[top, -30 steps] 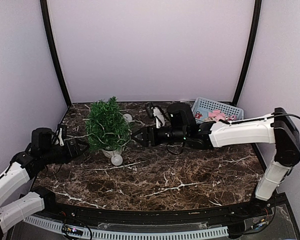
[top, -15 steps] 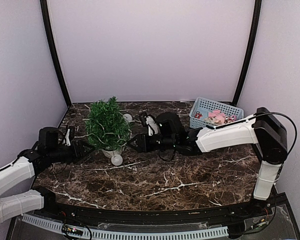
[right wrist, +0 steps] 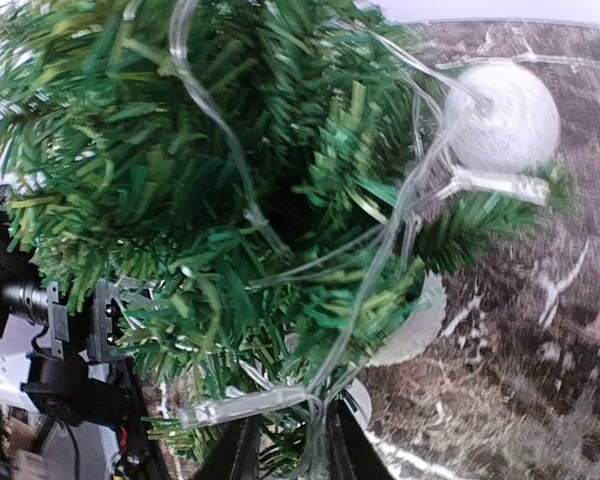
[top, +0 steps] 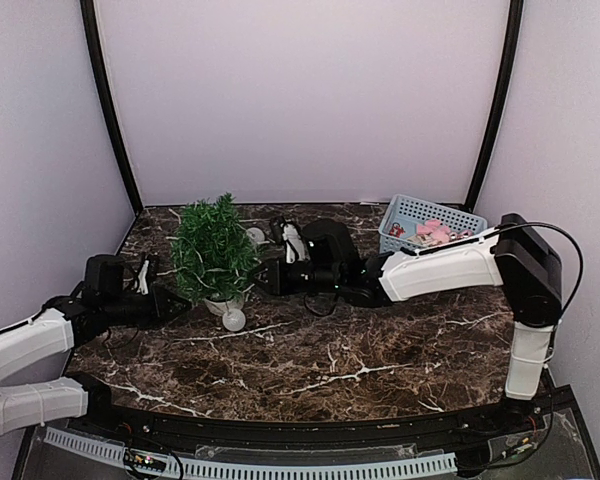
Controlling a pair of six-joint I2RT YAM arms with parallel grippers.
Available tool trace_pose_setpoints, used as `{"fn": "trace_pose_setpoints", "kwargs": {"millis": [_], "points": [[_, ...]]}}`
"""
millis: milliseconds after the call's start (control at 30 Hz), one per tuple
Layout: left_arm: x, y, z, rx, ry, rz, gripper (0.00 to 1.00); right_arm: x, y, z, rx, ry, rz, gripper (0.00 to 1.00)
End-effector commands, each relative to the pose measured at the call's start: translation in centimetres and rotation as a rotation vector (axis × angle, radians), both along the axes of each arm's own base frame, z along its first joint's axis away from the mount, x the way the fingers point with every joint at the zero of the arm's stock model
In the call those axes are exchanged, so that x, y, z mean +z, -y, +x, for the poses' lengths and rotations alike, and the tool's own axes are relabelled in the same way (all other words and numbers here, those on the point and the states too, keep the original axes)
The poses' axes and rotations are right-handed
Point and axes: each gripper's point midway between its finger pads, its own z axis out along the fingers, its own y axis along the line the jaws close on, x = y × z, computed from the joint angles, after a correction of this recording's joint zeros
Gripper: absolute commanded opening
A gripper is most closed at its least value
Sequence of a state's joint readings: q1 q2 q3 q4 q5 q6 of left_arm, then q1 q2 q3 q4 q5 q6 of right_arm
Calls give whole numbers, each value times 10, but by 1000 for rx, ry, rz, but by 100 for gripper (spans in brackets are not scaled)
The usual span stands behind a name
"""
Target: Decorate the small christmas tree
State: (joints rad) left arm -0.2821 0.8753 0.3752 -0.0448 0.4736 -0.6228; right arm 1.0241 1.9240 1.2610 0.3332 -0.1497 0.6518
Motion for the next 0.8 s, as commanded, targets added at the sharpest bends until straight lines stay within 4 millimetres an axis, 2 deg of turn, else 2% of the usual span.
{"fn": "trace_pose_setpoints", "kwargs": {"millis": [0, 67, 200, 433, 567, 733, 767], "points": [[11, 8, 4, -48, 52, -2, 6, 14, -9, 6, -28, 17, 44, 9], [13, 12, 4, -69, 69, 5, 0, 16, -7, 6, -36, 18, 44, 0], [14, 22, 4, -116, 95, 38, 0, 22, 5, 10, -72, 31, 33, 0], [27, 49, 15, -146, 159, 39, 0, 29, 35, 18, -142, 50, -19, 0], [35, 69, 18, -154, 192, 30, 0, 30, 61, 23, -177, 45, -34, 0], [45, 104, 14, -191, 233, 9, 0, 26, 94, 27, -188, 35, -70, 0], [40, 112, 11, -204, 225, 19, 0, 24, 101, 28, -190, 31, -78, 0]]}}
